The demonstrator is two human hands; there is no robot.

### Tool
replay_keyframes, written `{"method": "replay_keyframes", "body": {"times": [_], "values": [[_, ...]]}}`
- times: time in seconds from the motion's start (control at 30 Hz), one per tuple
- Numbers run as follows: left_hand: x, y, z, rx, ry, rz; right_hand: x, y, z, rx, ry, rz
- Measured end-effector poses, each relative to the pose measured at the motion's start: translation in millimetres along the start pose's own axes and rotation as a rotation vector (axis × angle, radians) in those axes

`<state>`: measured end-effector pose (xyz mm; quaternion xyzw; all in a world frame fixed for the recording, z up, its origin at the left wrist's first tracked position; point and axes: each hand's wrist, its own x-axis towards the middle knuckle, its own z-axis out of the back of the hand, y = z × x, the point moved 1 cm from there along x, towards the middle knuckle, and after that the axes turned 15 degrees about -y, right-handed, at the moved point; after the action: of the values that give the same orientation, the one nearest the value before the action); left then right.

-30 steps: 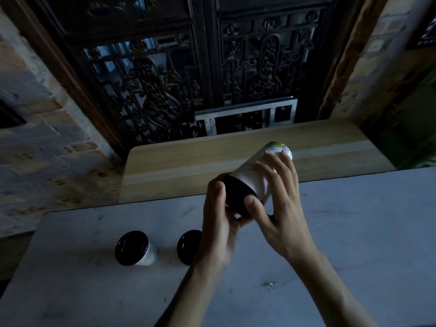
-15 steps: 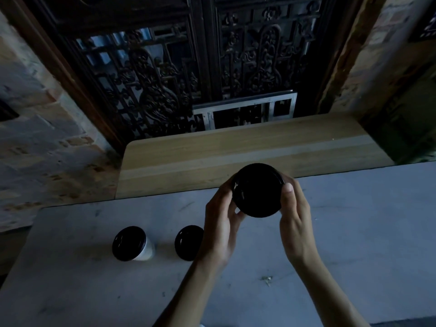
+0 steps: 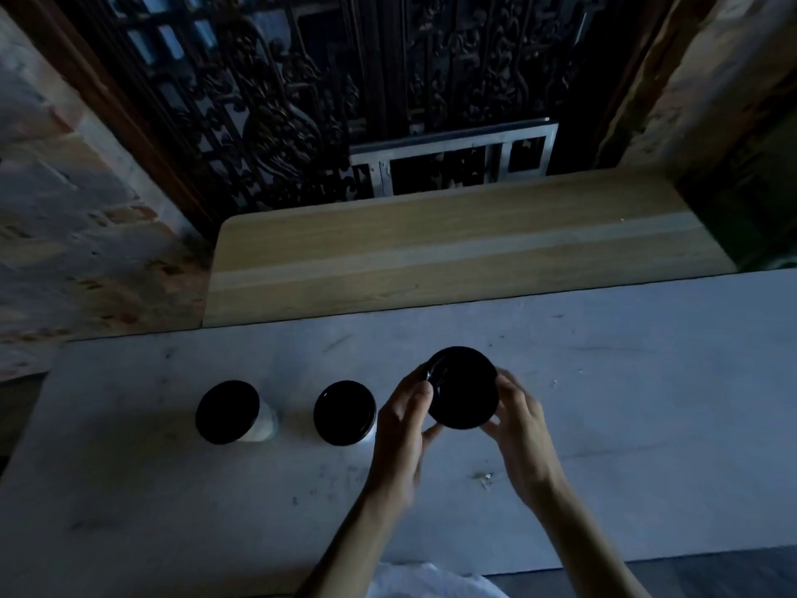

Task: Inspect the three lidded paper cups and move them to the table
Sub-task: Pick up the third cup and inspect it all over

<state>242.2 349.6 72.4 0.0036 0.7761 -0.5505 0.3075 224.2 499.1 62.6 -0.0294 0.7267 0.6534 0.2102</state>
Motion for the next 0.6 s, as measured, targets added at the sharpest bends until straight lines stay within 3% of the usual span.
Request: {"method": "replay_keyframes", "body": {"times": [0.27, 0.6], "values": [[21.4, 40.4, 8.6, 0.083, -0.101, 0.112, 15.1, -45.0, 4.3, -0.034, -0.029, -0.186], [41.5, 69.6, 10.0, 0.121, -0.139, 0.186, 27.1, -75.4, 5.0, -0.03, -0.06, -0.277]]}}
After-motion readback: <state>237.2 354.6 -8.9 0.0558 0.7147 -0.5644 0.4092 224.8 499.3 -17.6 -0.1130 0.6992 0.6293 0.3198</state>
